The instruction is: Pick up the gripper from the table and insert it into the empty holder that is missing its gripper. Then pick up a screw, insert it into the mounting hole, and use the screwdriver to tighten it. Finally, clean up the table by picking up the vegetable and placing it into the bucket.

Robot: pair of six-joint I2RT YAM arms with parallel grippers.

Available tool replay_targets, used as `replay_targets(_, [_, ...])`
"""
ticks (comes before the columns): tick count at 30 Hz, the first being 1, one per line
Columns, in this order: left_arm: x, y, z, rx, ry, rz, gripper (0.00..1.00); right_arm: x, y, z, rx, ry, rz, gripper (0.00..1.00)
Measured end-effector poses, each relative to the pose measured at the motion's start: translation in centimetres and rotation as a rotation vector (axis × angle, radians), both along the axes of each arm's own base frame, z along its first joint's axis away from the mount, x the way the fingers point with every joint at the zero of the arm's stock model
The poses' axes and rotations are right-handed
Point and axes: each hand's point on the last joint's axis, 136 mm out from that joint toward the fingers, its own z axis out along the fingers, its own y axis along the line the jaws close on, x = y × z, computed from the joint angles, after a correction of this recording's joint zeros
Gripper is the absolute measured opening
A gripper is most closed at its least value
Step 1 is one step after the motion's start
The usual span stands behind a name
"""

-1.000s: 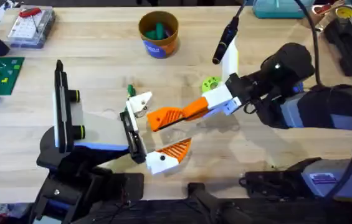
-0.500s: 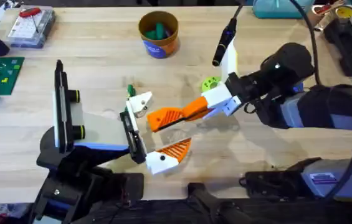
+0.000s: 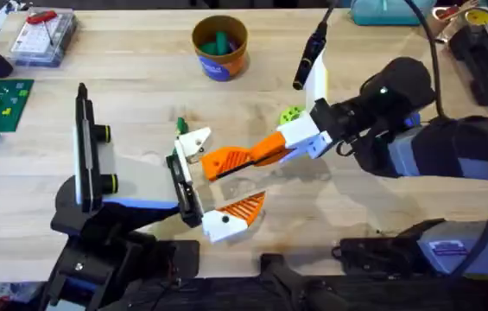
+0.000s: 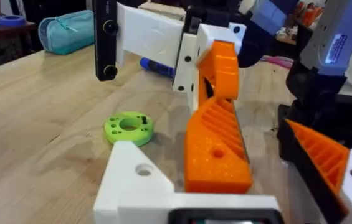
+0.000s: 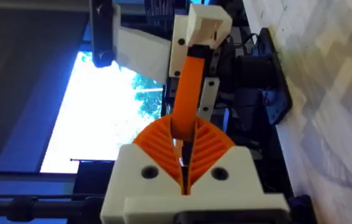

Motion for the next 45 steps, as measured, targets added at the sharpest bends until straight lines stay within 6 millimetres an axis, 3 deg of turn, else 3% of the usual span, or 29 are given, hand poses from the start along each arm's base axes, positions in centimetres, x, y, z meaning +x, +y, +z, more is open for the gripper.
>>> replay_targets(18, [0.0,0.0,0.0,0.000,-0.001,0.000,0.994,0.9,0.3,0.5,-0.002,0.024,-0.035,0.026])
replay_targets(45, [0.0,0.0,0.0,0.000,0.000,0.000,0.994,0.9,0.8,-0.5,-0.024,0.076,-0.024,0.026])
